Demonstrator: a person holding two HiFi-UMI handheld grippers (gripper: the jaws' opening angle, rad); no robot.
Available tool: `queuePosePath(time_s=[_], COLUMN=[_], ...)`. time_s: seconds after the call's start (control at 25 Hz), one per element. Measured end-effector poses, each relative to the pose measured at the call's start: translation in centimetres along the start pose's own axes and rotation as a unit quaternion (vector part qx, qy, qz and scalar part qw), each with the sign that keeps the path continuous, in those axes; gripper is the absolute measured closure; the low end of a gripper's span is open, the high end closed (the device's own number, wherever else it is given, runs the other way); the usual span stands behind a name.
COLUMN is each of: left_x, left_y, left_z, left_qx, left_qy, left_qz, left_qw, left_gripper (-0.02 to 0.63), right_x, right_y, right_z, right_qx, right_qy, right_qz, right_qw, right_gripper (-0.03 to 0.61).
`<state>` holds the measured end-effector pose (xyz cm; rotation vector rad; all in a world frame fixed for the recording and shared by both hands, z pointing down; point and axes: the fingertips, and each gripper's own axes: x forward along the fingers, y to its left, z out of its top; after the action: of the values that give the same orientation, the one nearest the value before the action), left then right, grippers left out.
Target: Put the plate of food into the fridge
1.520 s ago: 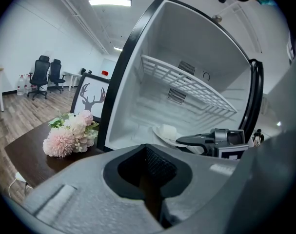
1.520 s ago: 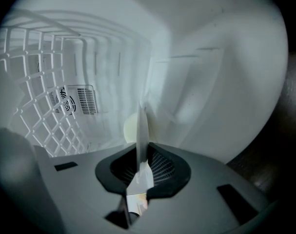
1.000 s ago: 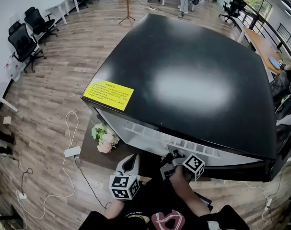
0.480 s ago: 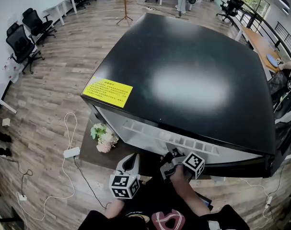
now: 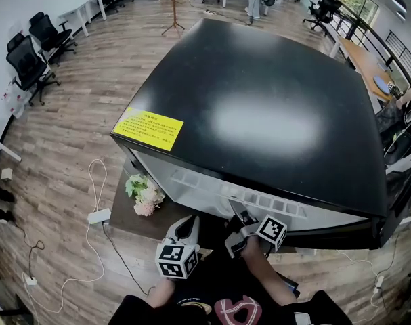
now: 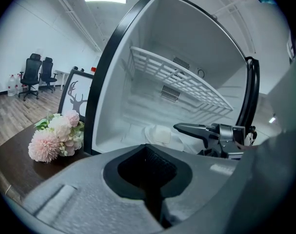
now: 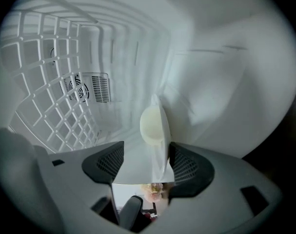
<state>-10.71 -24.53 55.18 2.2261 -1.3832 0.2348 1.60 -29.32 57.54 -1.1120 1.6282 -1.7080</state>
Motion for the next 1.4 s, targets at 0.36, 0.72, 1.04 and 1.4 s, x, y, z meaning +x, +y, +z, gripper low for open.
queuePosePath(time_s=[0.36, 0.72, 1.04, 1.4], left_x=[1.2, 3.1, 4.1, 5.2], left_y=[-1.2, -3.3, -4.4, -6.0], left_z=[-0.4, -2.6, -3.4, -4.3], left_qx=[0.001, 0.026, 0.031, 0.036], left_qy=[0.015, 0.088, 0.107, 0.133], left_qz=[-0.021, -0.071, -0.097, -0.129], left_qw=[0.9997, 0.9933, 0.9890, 0.9820], left_gripper=[0.606, 0.606, 0.606, 0.606], right_x=[-0.1, 0.1, 0.0, -0.4], right_y=[0.1, 0.3, 0.8, 0.7], right_z=[-0.7, -1.8, -3.0, -2.8], right_qx=[-0.011, -0.043, -0.135, -0.150], right_qy=[0.028, 0.048, 0.079, 0.084], right_qz=[-0.002, -0.027, -0.007, -0.006], right_qw=[1.000, 0.998, 0.988, 0.985], right_gripper=[0.262, 0.244, 0.213, 0.208])
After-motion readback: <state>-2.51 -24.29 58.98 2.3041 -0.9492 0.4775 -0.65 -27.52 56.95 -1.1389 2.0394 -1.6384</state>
